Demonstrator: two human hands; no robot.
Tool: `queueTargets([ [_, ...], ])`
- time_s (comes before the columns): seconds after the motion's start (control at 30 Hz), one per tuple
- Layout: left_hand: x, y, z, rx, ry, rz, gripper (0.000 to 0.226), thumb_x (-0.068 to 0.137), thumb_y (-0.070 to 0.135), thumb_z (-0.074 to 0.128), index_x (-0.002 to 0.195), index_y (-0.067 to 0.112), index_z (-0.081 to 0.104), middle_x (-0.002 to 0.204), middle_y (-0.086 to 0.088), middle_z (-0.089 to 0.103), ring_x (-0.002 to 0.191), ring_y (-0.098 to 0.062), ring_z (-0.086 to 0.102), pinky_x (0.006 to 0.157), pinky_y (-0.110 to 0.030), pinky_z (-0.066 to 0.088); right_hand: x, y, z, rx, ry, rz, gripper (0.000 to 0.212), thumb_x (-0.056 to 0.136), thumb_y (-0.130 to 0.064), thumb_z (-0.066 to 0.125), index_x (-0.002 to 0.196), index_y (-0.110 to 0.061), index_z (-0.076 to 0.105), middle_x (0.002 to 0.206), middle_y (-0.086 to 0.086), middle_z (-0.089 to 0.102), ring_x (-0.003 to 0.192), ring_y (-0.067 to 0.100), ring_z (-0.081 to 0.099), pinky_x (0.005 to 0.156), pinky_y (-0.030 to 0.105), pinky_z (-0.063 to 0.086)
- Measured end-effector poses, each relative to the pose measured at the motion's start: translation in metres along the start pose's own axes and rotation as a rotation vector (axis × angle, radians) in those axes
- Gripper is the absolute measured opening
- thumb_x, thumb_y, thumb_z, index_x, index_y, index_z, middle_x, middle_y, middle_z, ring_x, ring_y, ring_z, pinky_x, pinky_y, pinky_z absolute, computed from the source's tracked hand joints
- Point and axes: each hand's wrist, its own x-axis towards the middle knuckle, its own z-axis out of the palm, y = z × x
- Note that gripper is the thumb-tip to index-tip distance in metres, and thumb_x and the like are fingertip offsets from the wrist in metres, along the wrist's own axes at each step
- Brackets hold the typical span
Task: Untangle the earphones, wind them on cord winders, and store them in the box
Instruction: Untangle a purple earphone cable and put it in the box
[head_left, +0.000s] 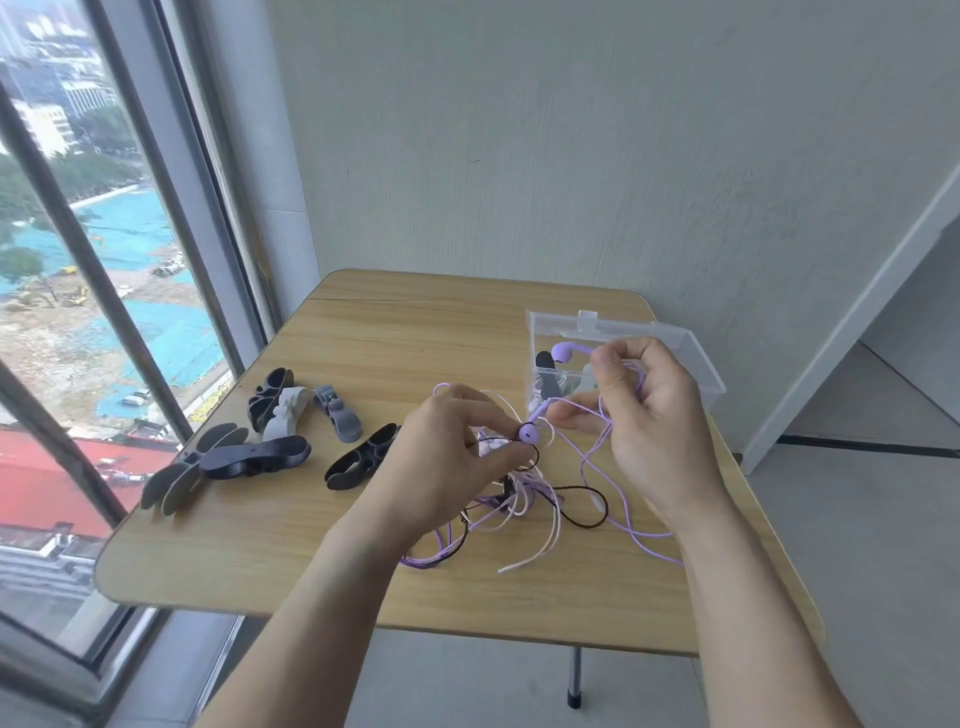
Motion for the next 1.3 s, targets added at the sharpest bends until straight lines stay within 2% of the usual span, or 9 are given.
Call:
queueTargets([
  [0.2,0.001,0.002,0.002,-0.053,0.224,-0.004,0.009,0.078,0.038,0.082,0.077,0.031,0.077,0.055,0.001,0.065,0.046,-0.005,0.045,0.049,-0.016,0.033,0.001,0.002,-0.003,0.052,0.135,0.132,0.014,0.106,-0.015,0.046,0.102,-0.002,0.051,0.098,0.001,0.077,0.072,0.041,0.074,0.062,0.04,0.062],
  [0.3,-0.001,0.006,0.003,-0.05,0.206,0.037,0.014,0.082,0.021,0.078,0.079,0.033,0.072,0.055,0.009,0.062,0.053,-0.005,0.051,0.051,-0.015,0.038,0.002,0.004,0.001,0.205,0.214,0.287,0.025,0.106,-0.015,0.046,0.099,0.001,0.064,0.059,-0.001,0.053,0.076,0.044,0.074,0.06,0.036,0.061],
  [0.37,-0.001,0.005,0.005,-0.04,0.182,0.054,0.025,0.083,0.011,0.07,0.077,0.035,0.069,0.063,0.005,0.066,0.054,-0.011,0.053,0.053,-0.024,0.044,0.002,0.004,0.005,0.315,0.231,0.376,0.032,0.107,-0.016,0.043,0.102,-0.001,0.071,0.063,-0.002,0.028,0.08,0.044,0.074,0.062,0.035,0.061],
  [0.5,-0.002,0.005,0.006,-0.033,0.083,0.079,0.025,0.081,0.009,0.06,0.077,0.033,0.063,0.079,0.002,0.071,0.064,-0.018,0.059,0.061,-0.029,0.049,0.003,0.003,0.011,0.523,0.284,0.469,0.029,0.108,-0.013,0.041,0.106,0.002,0.066,0.055,-0.003,0.036,0.074,0.038,0.075,0.059,0.038,0.063],
  [0.8,-0.003,0.01,0.009,-0.107,0.136,0.076,0.016,0.088,0.03,0.072,0.076,0.025,0.063,0.069,0.007,0.07,0.064,-0.008,0.063,0.064,-0.028,0.051,-0.001,-0.001,0.028,0.72,0.359,0.538,0.019,0.106,-0.006,0.044,0.115,0.005,0.056,0.117,0.021,0.054,0.065,0.033,0.075,0.06,0.042,0.063],
  [0.97,-0.002,0.01,0.002,-0.142,0.058,0.067,0.02,0.086,0.019,0.074,0.099,0.028,0.062,0.075,0.007,0.073,0.06,-0.013,0.056,0.058,-0.028,0.051,-0.002,0.003,0.03,0.808,0.422,0.582,0.015,0.105,-0.004,0.045,0.116,0.005,0.051,0.124,0.029,0.051,0.059,0.031,0.073,0.048,0.035,0.059],
  [1.1,-0.002,0.005,0.005,0.04,0.052,0.018,0.011,0.087,0.016,0.066,0.083,0.024,0.072,0.052,0.018,0.057,0.045,-0.005,0.047,0.047,-0.014,0.036,0.0,0.003,0.026,0.741,0.421,0.536,0.015,0.104,-0.008,0.049,0.111,0.005,0.053,0.093,0.013,0.046,0.055,0.026,0.072,0.049,0.035,0.059],
  [1.2,-0.001,0.003,0.004,0.144,0.033,0.018,0.008,0.084,0.03,0.075,0.081,0.023,0.072,0.061,0.017,0.058,0.057,0.005,0.052,0.053,-0.01,0.036,0.002,0.0,0.02,0.619,0.411,0.488,0.021,0.105,-0.012,0.049,0.093,0.001,0.06,0.074,0.005,0.035,0.049,0.017,0.068,0.047,0.029,0.057],
  [1.3,0.001,-0.005,0.0,0.243,-0.076,0.007,0.013,0.077,0.036,0.082,0.079,0.028,0.072,0.075,0.013,0.061,0.067,0.009,0.053,0.058,-0.01,0.036,0.004,0.001,0.012,0.525,0.397,0.467,0.024,0.105,-0.015,0.05,0.112,0.001,0.066,0.072,0.001,0.03,0.041,0.01,0.06,0.044,0.023,0.052],
])
